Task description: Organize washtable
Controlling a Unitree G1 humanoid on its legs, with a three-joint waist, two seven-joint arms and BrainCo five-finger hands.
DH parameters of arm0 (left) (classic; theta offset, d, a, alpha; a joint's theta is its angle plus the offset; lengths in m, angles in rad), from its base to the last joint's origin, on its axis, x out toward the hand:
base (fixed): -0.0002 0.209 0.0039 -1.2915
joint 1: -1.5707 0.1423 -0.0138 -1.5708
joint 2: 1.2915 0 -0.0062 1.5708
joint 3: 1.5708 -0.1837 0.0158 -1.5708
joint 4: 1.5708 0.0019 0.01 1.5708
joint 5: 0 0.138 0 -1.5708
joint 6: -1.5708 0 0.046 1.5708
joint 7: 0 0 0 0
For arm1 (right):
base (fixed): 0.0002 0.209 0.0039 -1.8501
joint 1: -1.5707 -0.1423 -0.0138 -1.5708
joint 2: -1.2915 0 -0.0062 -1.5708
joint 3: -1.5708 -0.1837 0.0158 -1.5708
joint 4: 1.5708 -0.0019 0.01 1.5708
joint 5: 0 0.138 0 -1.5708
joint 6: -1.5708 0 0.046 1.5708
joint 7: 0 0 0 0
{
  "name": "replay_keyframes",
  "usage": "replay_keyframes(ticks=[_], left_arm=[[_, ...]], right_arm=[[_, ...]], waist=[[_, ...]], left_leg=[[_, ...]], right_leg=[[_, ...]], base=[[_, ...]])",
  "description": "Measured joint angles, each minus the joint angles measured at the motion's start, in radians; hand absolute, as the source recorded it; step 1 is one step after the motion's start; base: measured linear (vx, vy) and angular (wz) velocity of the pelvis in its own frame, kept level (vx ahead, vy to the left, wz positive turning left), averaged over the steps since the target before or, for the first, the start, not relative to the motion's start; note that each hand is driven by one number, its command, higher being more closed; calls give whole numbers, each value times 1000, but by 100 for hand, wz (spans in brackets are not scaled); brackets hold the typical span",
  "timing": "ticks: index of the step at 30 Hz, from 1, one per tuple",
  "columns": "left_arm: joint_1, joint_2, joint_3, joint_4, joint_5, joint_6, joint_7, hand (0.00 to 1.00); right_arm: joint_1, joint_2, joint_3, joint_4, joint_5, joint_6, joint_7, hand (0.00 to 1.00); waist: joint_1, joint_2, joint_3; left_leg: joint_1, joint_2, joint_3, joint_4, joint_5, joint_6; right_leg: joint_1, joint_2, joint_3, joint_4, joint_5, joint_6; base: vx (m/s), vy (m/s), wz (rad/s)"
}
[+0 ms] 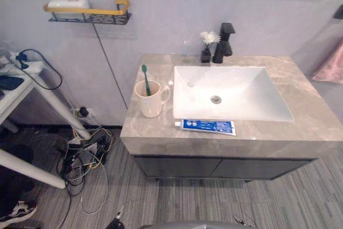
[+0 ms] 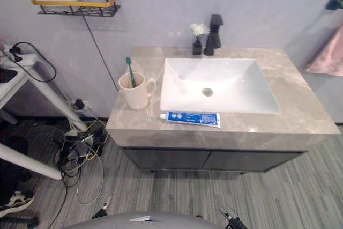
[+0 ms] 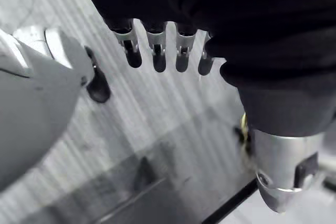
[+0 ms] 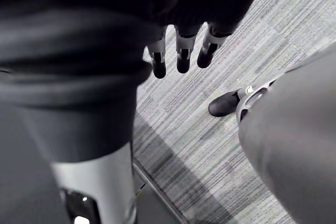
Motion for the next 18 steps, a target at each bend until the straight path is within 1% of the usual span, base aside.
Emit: replay_keyframes(ticks=[1, 2, 3, 4, 5, 6, 7, 8, 9, 10, 11, 12, 13, 14, 15, 16, 17, 18], left_arm=[[15, -1, 24, -85, -85, -13, 23, 0], [19, -2, 31, -142, -111, -18, 33, 0], [26, -2, 38, -295, -141, -28, 53, 0], [26, -2, 37, -484, -142, -54, 73, 0], [26, -2, 39, -589, -142, -63, 81, 0], [18, 3, 42, -778, -123, -91, 95, 0], [7, 6, 49, -860, -89, -102, 107, 0], [-12, 11, 69, -1044, 0, -126, 141, 0], [-25, 12, 73, -1113, 36, -132, 154, 0], [-31, 15, 70, -1206, 118, -136, 174, 0], [-37, 29, 45, -1325, 221, -139, 200, 0], [-38, 41, 17, -1402, 299, -141, 213, 0], [-43, 54, -31, -1495, 381, -142, 224, 0], [-47, 60, -57, -1536, 419, -143, 228, 0], [-60, 80, -112, -1604, 504, -143, 234, 0], [-67, 109, -172, -1670, 563, -144, 239, 0], [-71, 129, -205, -1700, 591, -144, 239, 0], [-79, 169, -278, -1751, 653, -145, 235, 0]], right_arm=[[0, 0, 3, 0, 7, -4, -1, 0], [2, 0, 5, 0, 16, -5, -2, 0], [7, 0, 14, 0, 36, -6, -3, 0], [13, 0, 44, -1, 36, -12, -8, 0], [18, 1, 62, -2, 36, -16, -10, 0], [24, 0, 91, -2, 35, -17, -11, 0], [24, 0, 96, -2, 35, -17, -11, 0], [25, -2, 113, -3, 35, -20, -11, 0], [27, -2, 114, -5, 35, -22, -10, 0], [28, -3, 115, -10, 35, -23, -9, 0], [29, -3, 118, -12, 35, -22, -3, 0], [32, -3, 118, -13, 35, -22, 2, 0], [39, -3, 117, -17, 35, -23, 5, 0], [43, -2, 116, -24, 35, -22, 8, 0], [54, 0, 116, -39, 35, -23, 16, 0], [58, 0, 114, -42, 35, -22, 25, 0], [59, 0, 113, -42, 35, -22, 27, 0], [60, 0, 111, -42, 34, -22, 33, 0]], waist=[[0, 0, 0], [1, 1, 0], [6, 3, 2], [16, 5, 2], [22, 4, -2], [28, -1, -12], [28, -1, -12], [28, 2, -11], [28, 4, -12], [29, 8, -14], [32, 11, -18], [35, 13, -19], [39, 13, -20], [44, 13, -20], [53, 12, -20], [53, 12, -20], [53, 13, -20], [52, 14, -22]], left_leg=[[0, 0, 0, -3, 0, 0], [-1, -1, -1, -4, 0, 0], [-3, -2, -7, -5, 0, 0], [-8, -4, -12, -5, 1, 0], [-19, -6, -16, -2, 1, 0], [-39, -12, -28, 6, 5, -3], [-42, -16, -32, 7, 8, -5], [-41, -26, -35, 11, 14, -4], [-41, -30, -36, 16, 14, -4], [-40, -34, -40, 22, 14, -4], [-40, -38, -44, 26, 14, -4], [-40, -40, -46, 27, 14, -4], [-40, -42, -48, 27, 14, -4], [-40, -42, -48, 27, 14, -4], [-40, -43, -48, 27, 14, -4], [-40, -42, -49, 27, 14, -4], [-40, -42, -49, 27, 14, -4], [-40, -42, -48, 26, 14, -4]], right_leg=[[0, 0, -1, 2, -1, 0], [-1, -1, -3, 3, -1, 0], [-1, -2, -9, 3, -1, 0], [-3, -2, -15, 4, -2, 0], [-10, -7, -16, 5, -4, 2], [-24, -12, -21, 5, -5, 4], [-25, -13, -22, 5, -5, 4], [-22, -20, -21, 5, -5, 4], [-19, -23, -21, 5, -4, 4], [-15, -29, -21, 5, -4, 5], [-14, -33, -21, 5, -3, 6], [-14, -36, -21, 5, -2, 8], [-14, -38, -21, 5, -1, 9], [-14, -39, -20, 5, -1, 10], [-16, -44, -19, 5, 0, 11], [-20, -44, -18, 5, 1, 13], [-20, -44, -17, 5, 2, 13], [-22, -44, -15, 5, 3, 15]], base=[[106, -10, 2], [87, -7, 6], [58, -2, 11], [41, 7, 13], [34, 5, 14], [19, 7, 12], [28, 12, 8], [0, 0, 0], [0, 0, 0], [0, 0, 0], [0, 0, 0], [0, 0, 0], [0, 0, 0], [0, 0, 0], [-43, 15, 0], [-47, 13, 0], [-51, 12, -2], [-55, 14, -5]])
